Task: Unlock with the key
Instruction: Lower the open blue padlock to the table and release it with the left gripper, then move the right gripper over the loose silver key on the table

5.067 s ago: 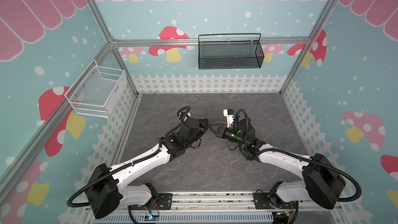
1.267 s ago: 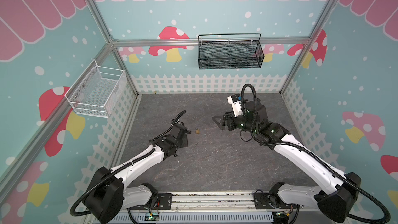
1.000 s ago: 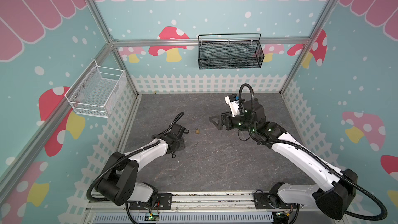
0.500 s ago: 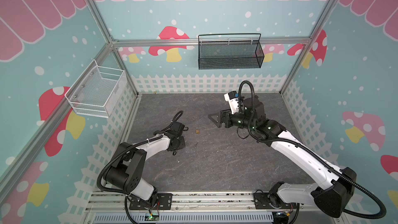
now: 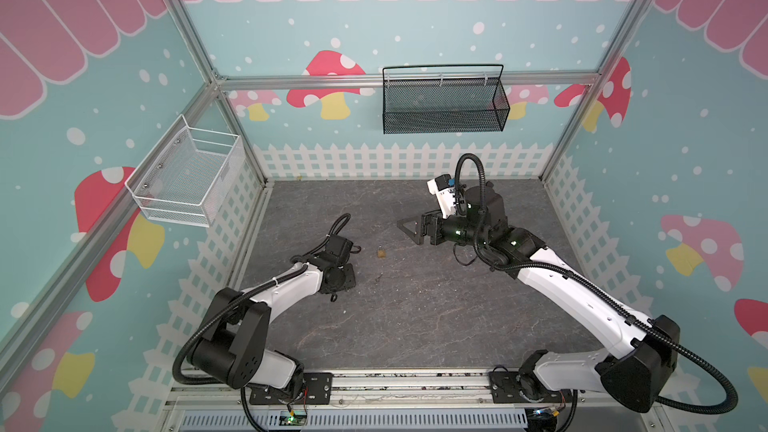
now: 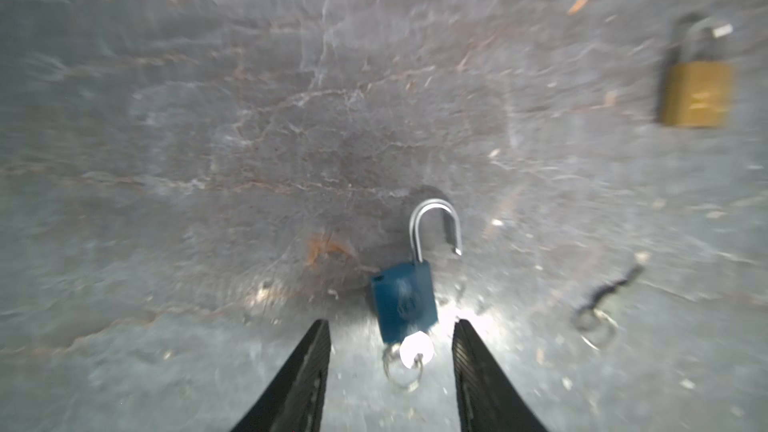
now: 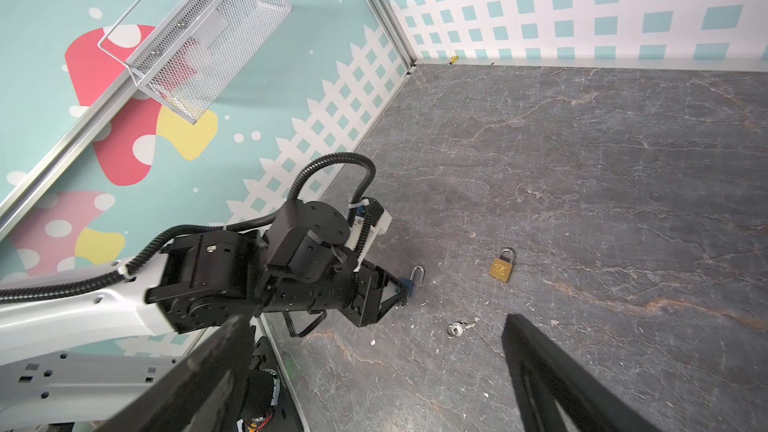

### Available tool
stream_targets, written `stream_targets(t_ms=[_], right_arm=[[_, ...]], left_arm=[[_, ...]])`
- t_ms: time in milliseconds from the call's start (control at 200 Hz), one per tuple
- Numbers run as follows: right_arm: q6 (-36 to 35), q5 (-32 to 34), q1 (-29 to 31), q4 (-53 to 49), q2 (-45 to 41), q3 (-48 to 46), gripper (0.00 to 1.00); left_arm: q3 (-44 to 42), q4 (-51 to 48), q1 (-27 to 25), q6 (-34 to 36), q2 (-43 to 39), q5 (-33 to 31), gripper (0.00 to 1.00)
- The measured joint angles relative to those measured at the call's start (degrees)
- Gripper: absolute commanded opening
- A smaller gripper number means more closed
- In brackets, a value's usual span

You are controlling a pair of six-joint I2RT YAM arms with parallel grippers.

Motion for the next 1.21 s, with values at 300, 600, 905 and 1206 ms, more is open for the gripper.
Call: stream_targets(t_ms=[300, 600, 905, 1206], right_arm=[[0.52, -1.05, 0.39, 11.19, -5.05, -10.86, 0.97], [-1.95, 13.55, 8.35, 11.43, 6.67, -14.32, 0.97], [0.11, 29.94, 17.31, 9.01, 24.33, -10.4, 0.97], [2.01, 36.85, 20.15, 7.45, 35.47, -2.45, 0.97]], left_arm=[[-2.47, 0.37, 0.0, -2.8, -18.4, 1.97, 0.53], [-3.34, 1.18, 0.28, -3.61, -28.41, 3.82, 0.53], [-7.63, 1.73, 0.44, -4.04, -33.99, 4.31, 0.54], [-8.02, 1.75, 0.66, -4.98, -35.34, 3.89, 0.54]])
